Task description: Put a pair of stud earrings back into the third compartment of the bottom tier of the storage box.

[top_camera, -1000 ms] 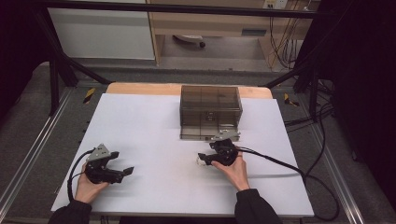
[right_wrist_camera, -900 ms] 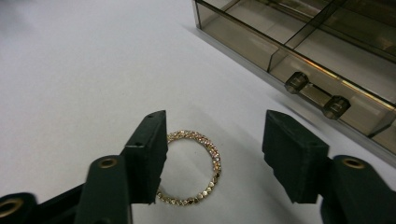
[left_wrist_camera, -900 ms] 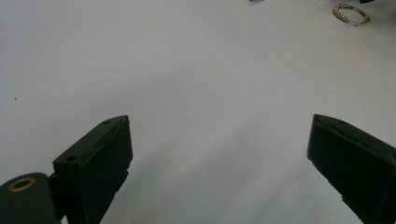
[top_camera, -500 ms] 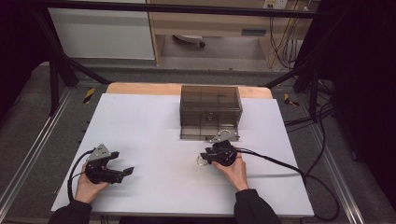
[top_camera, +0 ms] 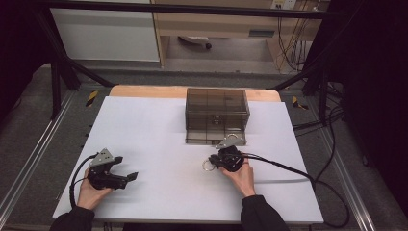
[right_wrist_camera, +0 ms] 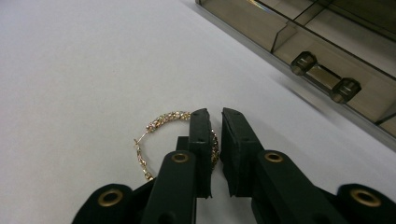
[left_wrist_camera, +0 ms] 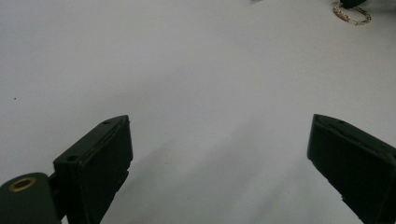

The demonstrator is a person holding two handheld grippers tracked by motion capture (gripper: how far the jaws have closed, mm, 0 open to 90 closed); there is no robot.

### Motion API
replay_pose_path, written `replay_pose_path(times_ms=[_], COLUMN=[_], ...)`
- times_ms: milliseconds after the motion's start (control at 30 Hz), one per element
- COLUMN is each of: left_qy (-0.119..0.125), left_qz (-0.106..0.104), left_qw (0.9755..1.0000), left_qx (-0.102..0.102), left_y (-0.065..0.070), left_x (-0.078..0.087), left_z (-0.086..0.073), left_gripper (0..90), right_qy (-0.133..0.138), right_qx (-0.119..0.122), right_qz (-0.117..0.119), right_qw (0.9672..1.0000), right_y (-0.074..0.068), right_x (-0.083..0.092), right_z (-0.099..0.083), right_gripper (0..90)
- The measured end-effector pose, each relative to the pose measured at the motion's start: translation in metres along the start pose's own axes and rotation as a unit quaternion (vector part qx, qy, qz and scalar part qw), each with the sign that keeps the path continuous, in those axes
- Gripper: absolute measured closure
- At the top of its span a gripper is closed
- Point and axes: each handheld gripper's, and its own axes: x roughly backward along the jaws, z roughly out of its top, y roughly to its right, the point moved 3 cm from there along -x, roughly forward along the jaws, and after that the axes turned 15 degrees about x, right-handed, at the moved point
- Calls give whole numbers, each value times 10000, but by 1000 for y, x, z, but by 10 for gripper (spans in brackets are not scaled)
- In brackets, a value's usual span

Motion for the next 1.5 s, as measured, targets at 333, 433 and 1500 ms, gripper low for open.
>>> replay_pose_path(times_ms=[333,433,1500], left_qy=[3,0,4], left_qz=[3,4,5], left_qw=[10000,10000,10000], left_qx=[-3,-5,-2], left_y=[0,0,0], left_x=[0,0,0], left_z=[0,0,0], left_gripper=[66,66,66], right_qy=[-35,-29,199], right_qx=[22,5,-166], right_qz=[-7,-15,-131], right_qw=[10000,10000,9996], right_y=[-2,-2,7], right_x=[1,1,25], right_z=[-1,-1,5], right_gripper=[867,871,875])
